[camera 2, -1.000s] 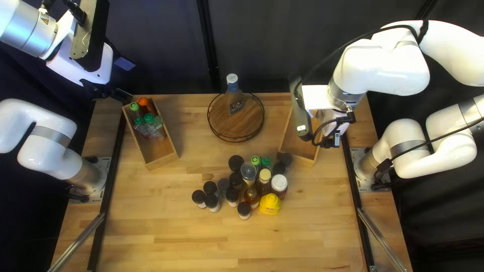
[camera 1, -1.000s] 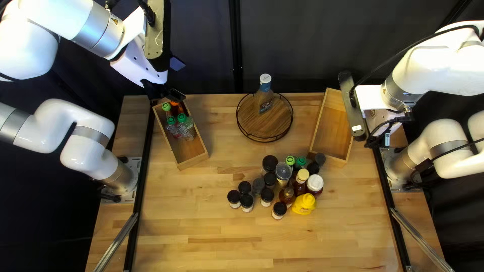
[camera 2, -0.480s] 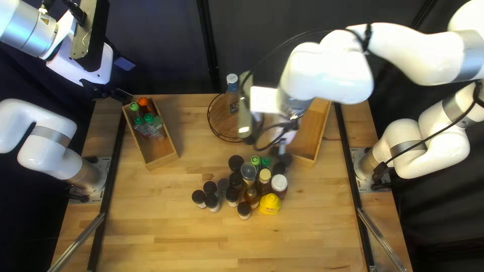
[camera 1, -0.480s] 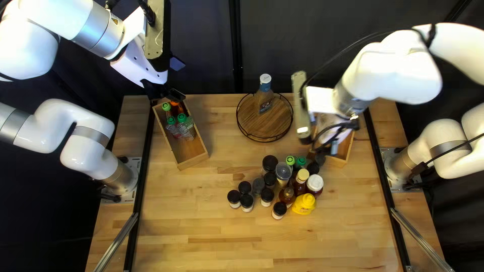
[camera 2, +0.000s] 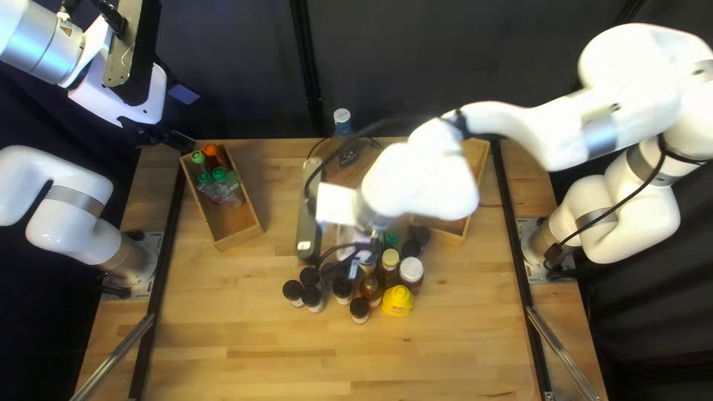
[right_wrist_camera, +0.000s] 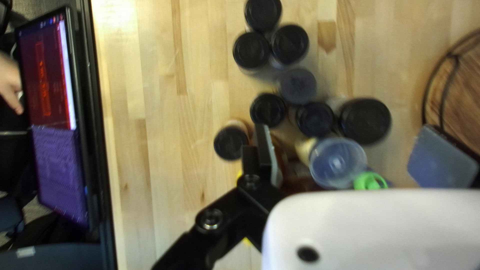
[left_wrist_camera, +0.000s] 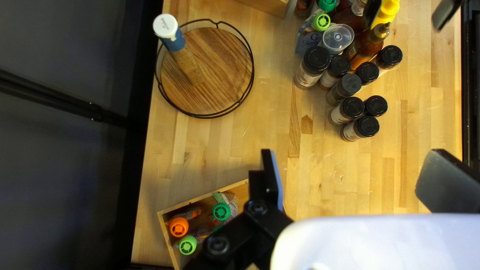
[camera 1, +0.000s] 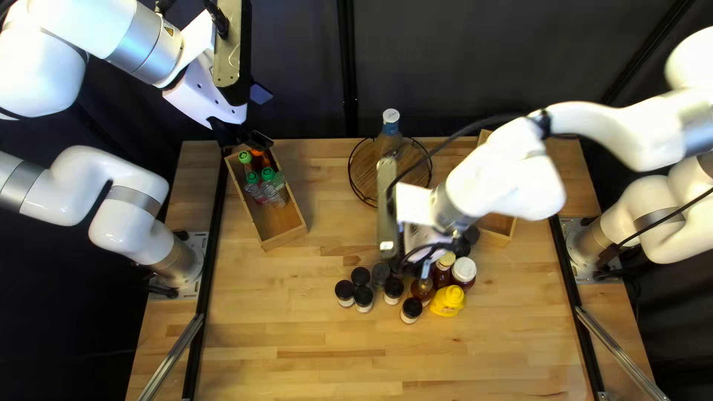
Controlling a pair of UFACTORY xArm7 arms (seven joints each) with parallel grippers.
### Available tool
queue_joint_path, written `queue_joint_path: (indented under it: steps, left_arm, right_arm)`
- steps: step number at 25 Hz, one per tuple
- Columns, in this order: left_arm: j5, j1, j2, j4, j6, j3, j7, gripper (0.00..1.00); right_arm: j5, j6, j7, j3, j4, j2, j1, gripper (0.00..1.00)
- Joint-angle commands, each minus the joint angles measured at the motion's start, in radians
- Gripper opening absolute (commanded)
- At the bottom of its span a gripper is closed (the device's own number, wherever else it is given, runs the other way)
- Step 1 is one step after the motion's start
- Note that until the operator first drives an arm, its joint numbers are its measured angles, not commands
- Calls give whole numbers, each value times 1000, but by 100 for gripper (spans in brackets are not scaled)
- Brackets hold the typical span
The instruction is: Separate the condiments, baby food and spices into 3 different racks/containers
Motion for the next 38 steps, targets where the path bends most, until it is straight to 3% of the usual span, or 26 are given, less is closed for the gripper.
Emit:
queue_joint_path:
  steps: [1,18,32,33,34,35,38]
  left_arm:
    - [0,0,0,0,0,0,0,100]
    - [0,0,0,0,0,0,0,100]
    - [0,0,0,0,0,0,0,100]
    - [0,0,0,0,0,0,0,100]
    - [0,0,0,0,0,0,0,100]
    - [0,0,0,0,0,0,0,100]
    - [0,0,0,0,0,0,0,100]
  right_arm:
    - [-10,-24,-51,1,113,149,-6,100]
    - [-59,118,-113,-5,421,437,23,100]
    - [-20,183,-124,7,475,522,5,100]
    - [-17,187,-125,8,480,527,3,89]
    - [-16,194,-126,8,487,530,3,4]
    - [-16,201,-127,8,495,532,3,0]
    - [-18,218,-132,13,500,508,7,0]
